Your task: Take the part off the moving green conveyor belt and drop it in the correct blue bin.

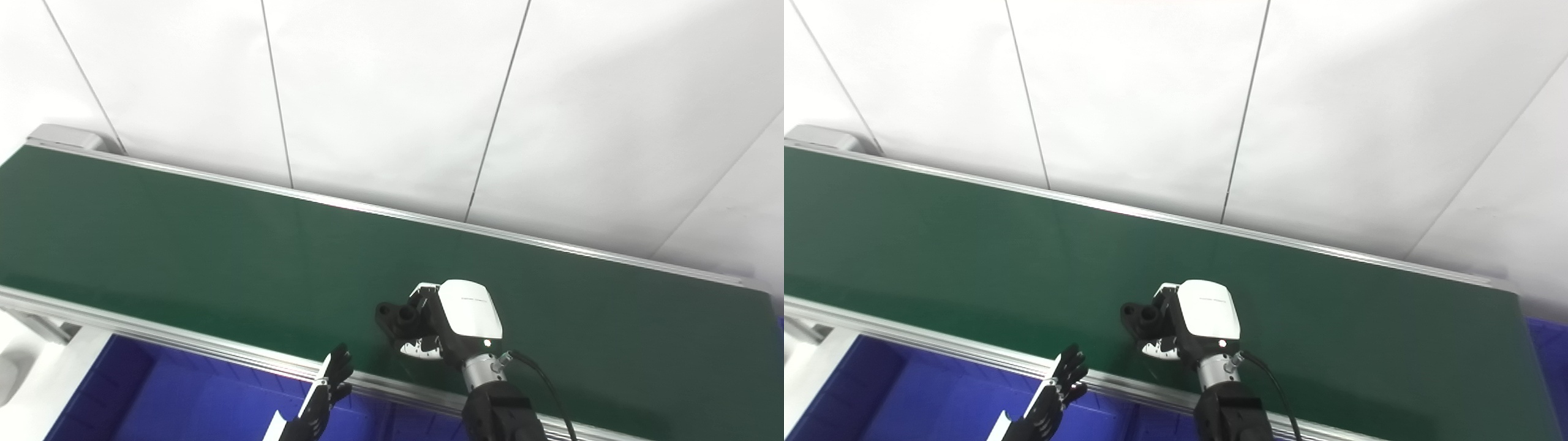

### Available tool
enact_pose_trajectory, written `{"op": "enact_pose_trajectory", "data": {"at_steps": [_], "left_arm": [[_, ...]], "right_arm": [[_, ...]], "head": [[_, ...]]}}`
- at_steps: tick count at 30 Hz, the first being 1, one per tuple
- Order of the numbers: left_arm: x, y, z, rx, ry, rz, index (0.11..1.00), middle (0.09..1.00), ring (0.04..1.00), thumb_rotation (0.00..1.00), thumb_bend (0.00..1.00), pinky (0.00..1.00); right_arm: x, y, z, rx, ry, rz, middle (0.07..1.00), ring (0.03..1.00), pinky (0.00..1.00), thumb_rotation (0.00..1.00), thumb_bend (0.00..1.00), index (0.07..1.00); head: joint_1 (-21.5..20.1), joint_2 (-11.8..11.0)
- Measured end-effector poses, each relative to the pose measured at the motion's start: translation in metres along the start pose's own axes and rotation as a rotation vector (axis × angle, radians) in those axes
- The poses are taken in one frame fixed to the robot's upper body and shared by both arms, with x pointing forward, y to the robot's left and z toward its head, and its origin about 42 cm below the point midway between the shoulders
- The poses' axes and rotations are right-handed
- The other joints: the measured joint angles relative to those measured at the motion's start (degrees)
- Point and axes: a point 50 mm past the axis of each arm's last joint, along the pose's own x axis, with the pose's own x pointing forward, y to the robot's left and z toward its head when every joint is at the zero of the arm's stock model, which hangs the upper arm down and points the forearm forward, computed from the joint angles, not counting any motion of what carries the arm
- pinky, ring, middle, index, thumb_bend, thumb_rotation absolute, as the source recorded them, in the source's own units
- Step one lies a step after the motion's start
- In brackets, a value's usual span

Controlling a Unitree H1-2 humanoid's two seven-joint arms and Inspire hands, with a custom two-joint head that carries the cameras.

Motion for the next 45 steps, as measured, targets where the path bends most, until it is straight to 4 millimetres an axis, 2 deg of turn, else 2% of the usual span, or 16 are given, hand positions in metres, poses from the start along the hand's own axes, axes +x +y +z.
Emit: {"op": "enact_pose_trajectory", "data": {"at_steps": [16,20,24,29,33,37,40,42,45], "left_arm": [[0.0,0.001,0.002,0.001,0.005,-0.001,1.0,0.986,0.953,0.86,0.73,0.89],[0.001,0.001,0.002,0.002,0.01,0.0,1.0,0.99,0.962,0.84,0.73,0.92],[0.001,0.003,0.004,-0.013,0.01,0.002,1.0,0.995,0.968,0.84,0.73,0.93],[0.0,0.008,0.004,-0.019,0.014,-0.015,1.0,1.0,0.982,0.85,0.68,0.96],[0.003,0.012,0.003,-0.017,0.018,-0.012,1.0,1.0,0.998,0.85,0.68,0.99],[0.007,0.015,0.003,-0.018,0.018,-0.021,1.0,1.0,1.0,0.86,0.68,0.99],[0.007,0.019,0.006,-0.018,0.015,-0.015,1.0,1.0,1.0,0.87,0.71,1.0],[0.008,0.021,0.008,-0.02,0.01,-0.01,1.0,1.0,1.0,0.88,0.71,1.0],[0.007,0.024,0.008,-0.015,0.02,-0.011,1.0,1.0,1.0,0.9,0.71,1.0]], "right_arm": [[-0.005,-0.006,-0.013,-0.003,0.051,0.01,0.47,0.209,0.15,0.0,0.52,0.486],[-0.008,-0.006,-0.014,0.011,0.052,0.011,0.47,0.199,0.14,0.0,0.52,0.489],[-0.02,-0.004,-0.008,0.048,0.039,0.005,0.47,0.211,0.15,0.0,0.52,0.49],[-0.034,-0.007,0.0,0.065,0.011,0.024,0.47,0.198,0.14,0.0,0.52,0.489],[-0.045,-0.013,0.002,0.053,-0.01,0.047,0.473,0.247,0.18,0.0,0.52,0.489],[-0.049,-0.028,0.0,0.022,-0.024,0.038,0.476,0.293,0.21,0.0,0.52,0.489],[-0.055,-0.038,0.0,-0.024,-0.031,-0.011,0.473,0.257,0.19,0.0,0.52,0.487],[-0.06,-0.044,0.003,-0.037,-0.035,-0.036,0.473,0.263,0.19,0.0,0.52,0.487],[-0.074,-0.051,0.009,-0.028,-0.043,-0.065,0.474,0.274,0.2,0.0,0.52,0.487]], "head": [[-0.4,0.4],[-1.6,1.2],[-2.5,1.6],[-4.0,2.2],[-6.3,3.3],[-7.8,4.0],[-9.4,4.8],[-9.4,4.8],[-11.5,5.8]]}}
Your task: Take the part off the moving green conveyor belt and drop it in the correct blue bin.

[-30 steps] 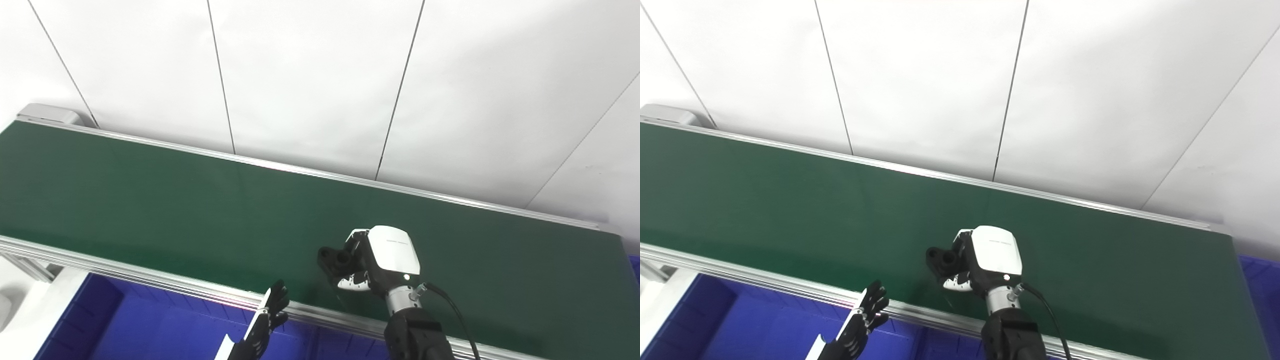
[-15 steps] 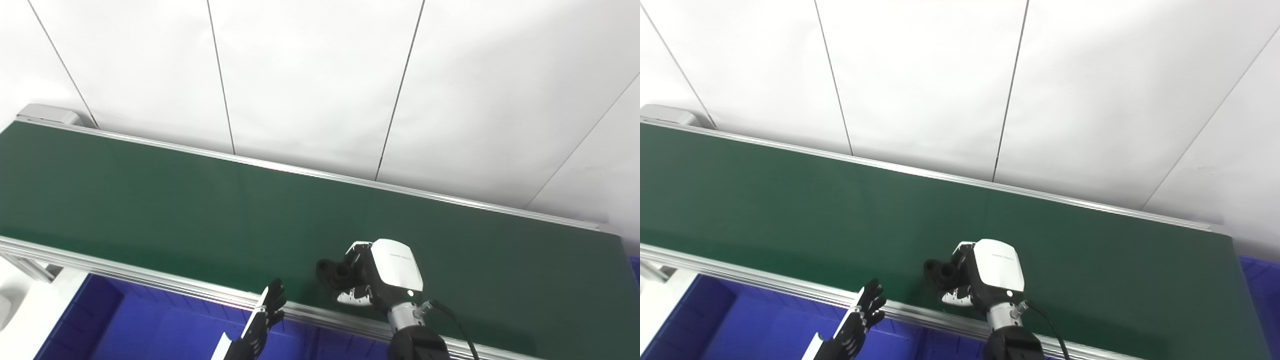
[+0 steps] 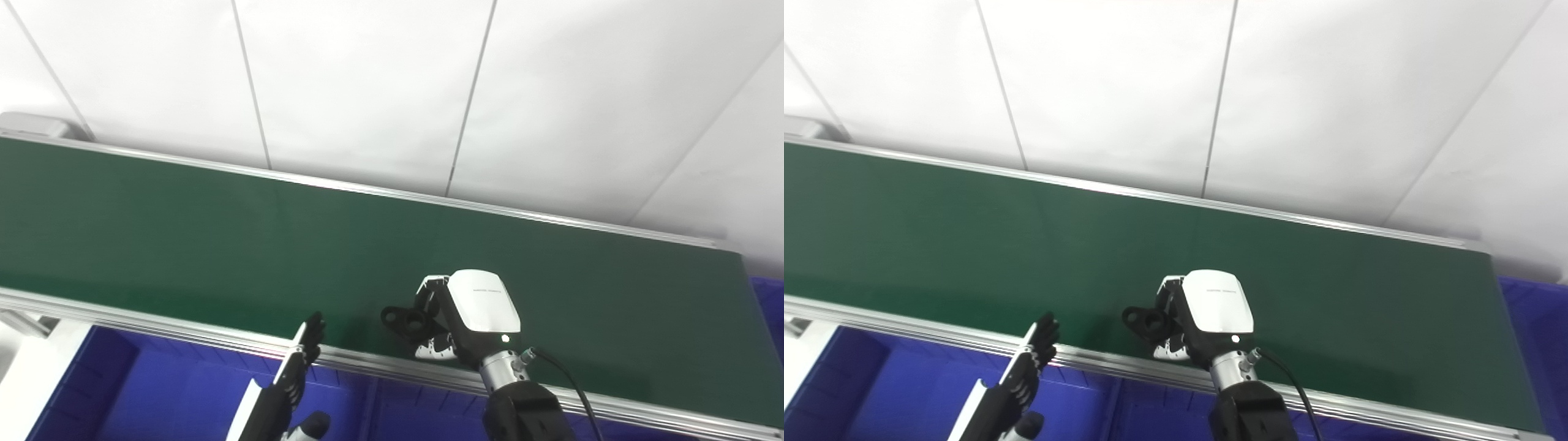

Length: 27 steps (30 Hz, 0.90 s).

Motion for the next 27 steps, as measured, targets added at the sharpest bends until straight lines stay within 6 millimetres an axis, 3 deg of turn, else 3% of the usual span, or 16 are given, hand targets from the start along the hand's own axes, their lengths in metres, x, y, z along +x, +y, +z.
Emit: {"op": "enact_pose_trajectory", "data": {"at_steps": [2,5,8,18,22,27], "left_arm": [[0.0,0.002,0.0,0.007,0.016,-0.007,1.0,1.0,1.0,0.91,0.71,1.0],[0.0,0.006,0.005,0.008,0.01,-0.013,1.0,1.0,1.0,0.93,0.74,1.0],[0.002,0.009,0.009,0.015,0.008,-0.004,1.0,1.0,0.997,0.94,0.77,1.0],[0.003,0.021,0.013,0.016,0.019,-0.004,1.0,1.0,0.987,0.93,0.73,1.0],[0.006,0.024,0.019,0.022,-0.006,-0.005,1.0,1.0,0.977,0.94,0.73,0.98],[0.007,0.024,0.019,0.017,0.01,-0.003,1.0,1.0,0.976,0.93,0.72,0.99]], "right_arm": [[-0.008,-0.004,0.005,0.012,-0.003,-0.005,0.445,0.283,0.2,0.0,0.52,0.511],[-0.02,-0.012,0.011,0.04,0.005,-0.014,0.469,0.221,0.15,0.0,0.52,0.488],[-0.038,-0.019,0.018,0.071,0.016,-0.027,0.47,0.201,0.14,0.0,0.52,0.486],[-0.096,-0.005,0.022,0.11,0.12,0.106,0.47,0.205,0.14,0.0,0.52,0.487],[-0.102,-0.005,0.023,0.111,0.144,0.158,0.472,0.23,0.16,0.0,0.53,0.487],[-0.102,-0.005,0.022,0.098,0.153,0.162,0.47,0.188,0.13,0.0,0.53,0.487]], "head": [[-1.1,0.7],[-3.8,3.1],[-4.7,3.9],[-7.0,7.2],[-7.7,7.7],[-7.7,8.8]]}}
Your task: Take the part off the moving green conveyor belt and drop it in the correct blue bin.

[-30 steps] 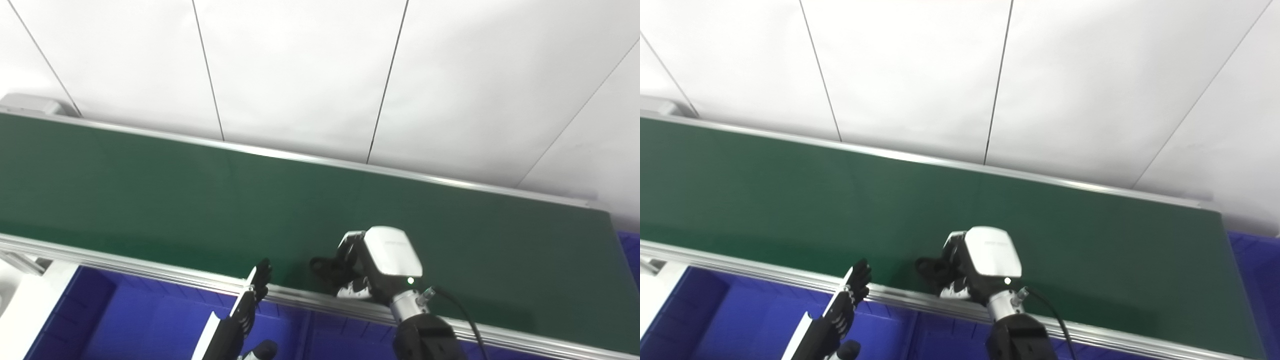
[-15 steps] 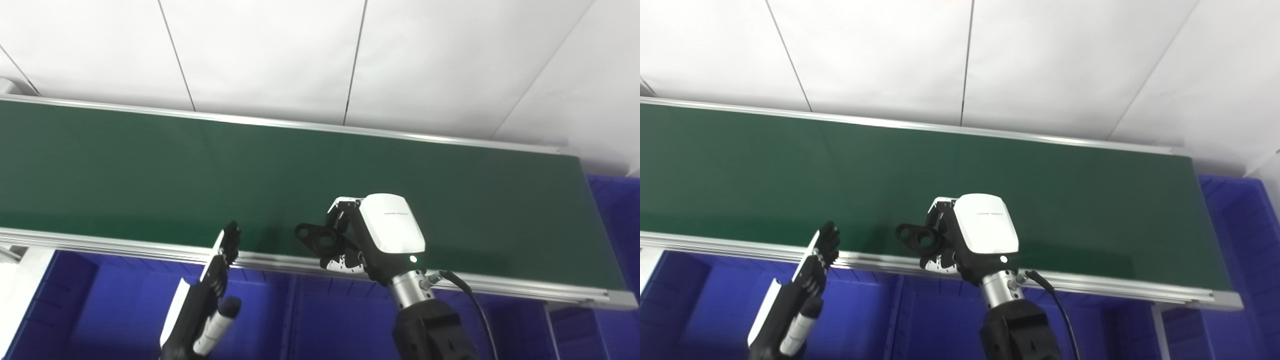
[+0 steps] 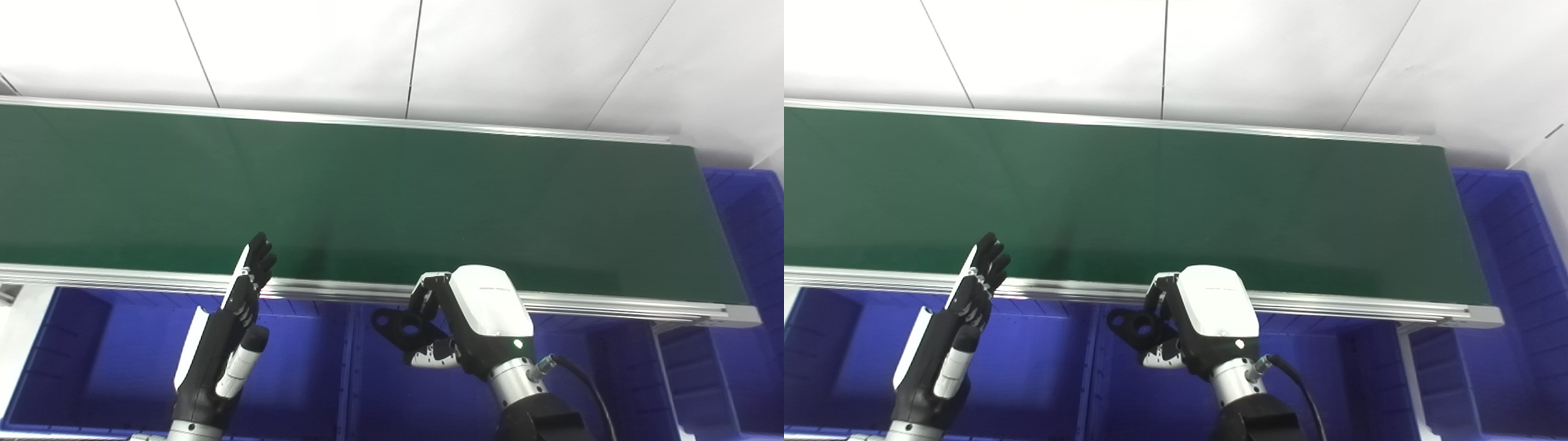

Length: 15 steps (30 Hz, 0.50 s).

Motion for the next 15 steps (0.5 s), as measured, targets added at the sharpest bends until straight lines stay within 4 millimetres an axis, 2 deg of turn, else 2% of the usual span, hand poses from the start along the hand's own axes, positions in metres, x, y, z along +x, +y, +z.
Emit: {"op": "enact_pose_trajectory", "data": {"at_steps": [2,15], "left_arm": [[0.0,0.0,0.001,-0.011,0.004,0.002,1.0,1.0,0.978,0.93,0.72,1.0],[0.002,0.001,0.006,-0.03,-0.014,0.006,1.0,1.0,0.98,0.92,0.7,1.0]], "right_arm": [[0.002,0.003,-0.001,-0.001,0.006,0.007,0.469,0.173,0.11,0.0,0.53,0.486],[0.021,0.057,-0.026,-0.023,0.082,0.178,0.47,0.2,0.14,0.0,0.53,0.488]], "head": [[-0.1,0.3],[0.1,1.1]]}}
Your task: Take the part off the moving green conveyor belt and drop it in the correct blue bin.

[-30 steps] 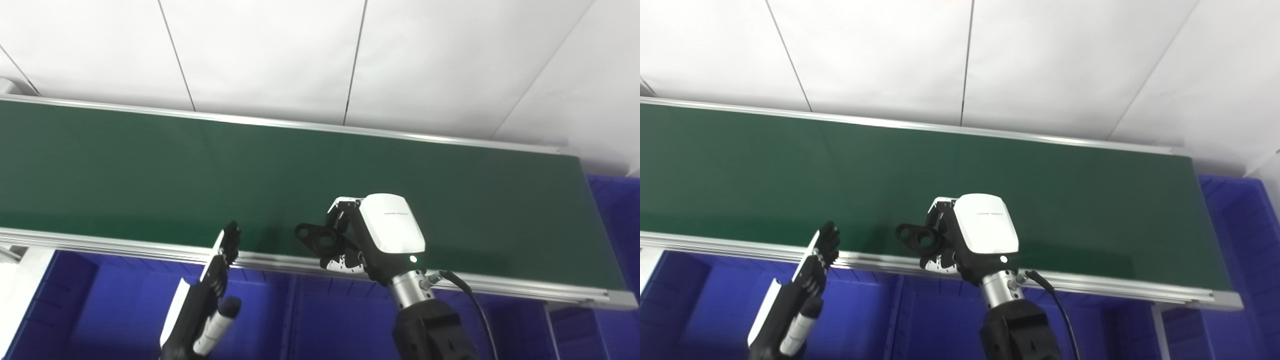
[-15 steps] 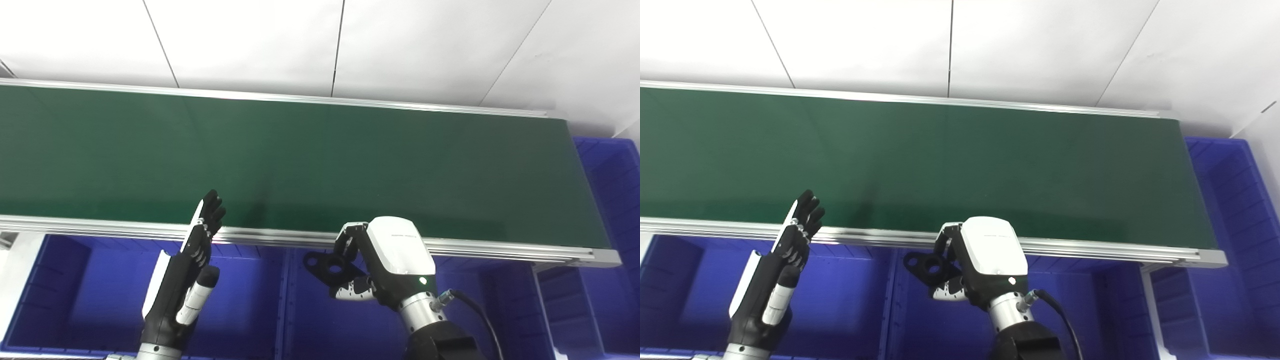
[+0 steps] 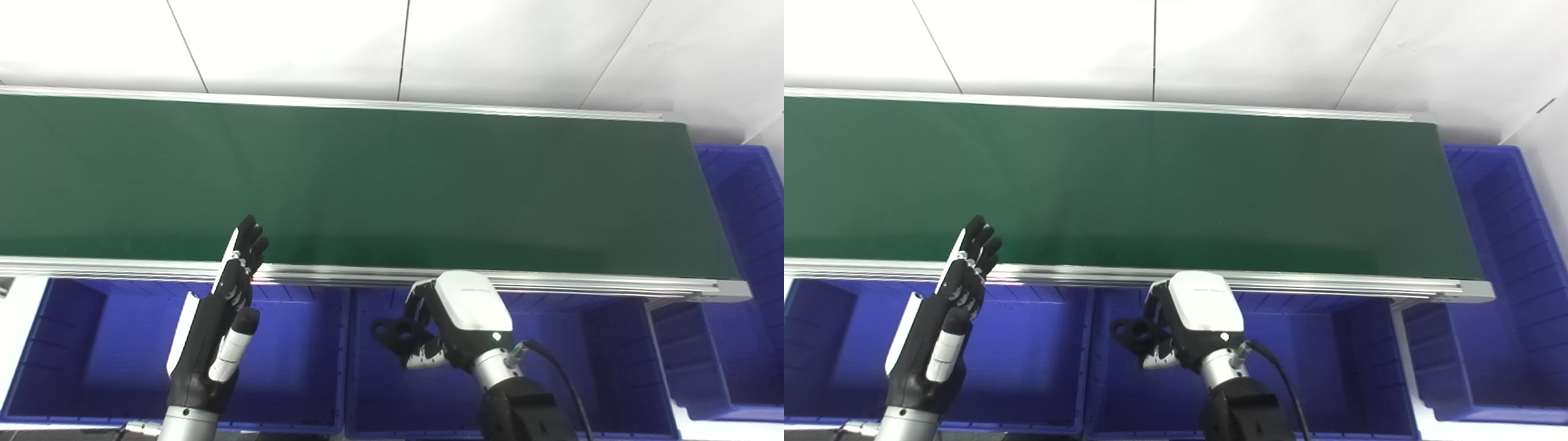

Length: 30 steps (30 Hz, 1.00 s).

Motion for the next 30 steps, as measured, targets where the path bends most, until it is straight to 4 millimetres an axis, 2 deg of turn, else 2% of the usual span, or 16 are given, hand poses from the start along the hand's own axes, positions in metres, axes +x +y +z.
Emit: {"op": "enact_pose_trajectory", "data": {"at_steps": [7,9,10,11,12,13,15,16,19,22,27,30], "left_arm": [[0.001,-0.001,0.001,-0.004,0.004,0.0,1.0,1.0,0.982,0.92,0.69,1.0],[0.001,-0.002,0.001,-0.006,0.006,0.0,1.0,1.0,0.983,0.91,0.69,1.0],[0.001,-0.002,0.001,-0.007,0.008,0.0,1.0,1.0,0.982,0.91,0.69,1.0],[0.001,-0.002,0.0,-0.007,0.012,0.0,1.0,1.0,0.98,0.91,0.7,1.0],[0.001,-0.002,0.0,-0.008,0.012,0.0,1.0,1.0,0.98,0.91,0.7,1.0],[0.001,-0.002,0.0,-0.008,0.012,0.001,1.0,1.0,0.98,0.91,0.7,1.0],[0.001,-0.002,0.0,-0.009,0.012,0.001,1.0,1.0,0.981,0.91,0.7,1.0],[0.001,-0.002,0.0,-0.009,0.012,0.002,1.0,1.0,0.983,0.91,0.7,1.0],[0.001,-0.003,0.0,-0.011,0.023,0.001,1.0,1.0,0.984,0.89,0.71,1.0],[0.001,-0.003,0.0,-0.016,0.027,0.001,1.0,1.0,0.984,0.89,0.72,1.0],[0.001,-0.003,0.0,-0.016,0.027,0.001,1.0,1.0,0.988,0.89,0.73,1.0],[0.001,-0.004,0.0,-0.018,0.026,0.0,1.0,1.0,0.987,0.88,0.73,1.0]], "right_arm": [[0.004,0.009,-0.002,-0.067,-0.01,0.068,0.472,0.253,0.18,0.01,0.53,0.493],[0.003,0.011,-0.002,-0.078,-0.009,0.087,0.475,0.297,0.21,0.0,0.56,0.65],[0.003,0.011,-0.002,-0.08,-0.008,0.094,0.465,0.302,0.22,0.07,0.62,0.665],[0.003,0.012,-0.002,-0.083,-0.006,0.101,0.445,0.31,0.22,0.26,0.78,0.675],[0.003,0.012,-0.002,-0.084,-0.006,0.105,0.445,0.31,0.22,0.26,0.78,0.675],[0.003,0.012,-0.003,-0.085,-0.005,0.108,0.45,0.322,0.23,0.33,0.84,0.681],[0.003,0.012,-0.003,-0.085,-0.004,0.121,0.45,0.324,0.23,0.39,0.89,0.686],[0.003,0.013,-0.003,-0.085,-0.004,0.125,0.479,0.357,0.25,0.42,0.91,0.689],[0.003,0.013,-0.003,-0.085,-0.005,0.144,0.598,0.473,0.34,0.5,0.95,0.717],[0.002,0.013,-0.003,-0.086,-0.003,0.163,0.672,0.546,0.41,0.57,0.99,0.74],[0.0,0.009,-0.003,-0.082,-0.001,0.184,0.73,0.63,0.5,0.66,1.0,0.759],[-0.002,0.001,-0.005,-0.053,0.003,0.183,0.74,0.628,0.5,0.68,1.0,0.765]], "head": [[0.4,0.1],[0.4,0.1],[0.5,0.1],[0.6,0.1],[0.6,0.1],[0.6,0.1],[0.6,0.1],[0.6,0.1],[1.0,0.1],[1.1,0.1],[1.1,0.0],[1.9,-0.3]]}}
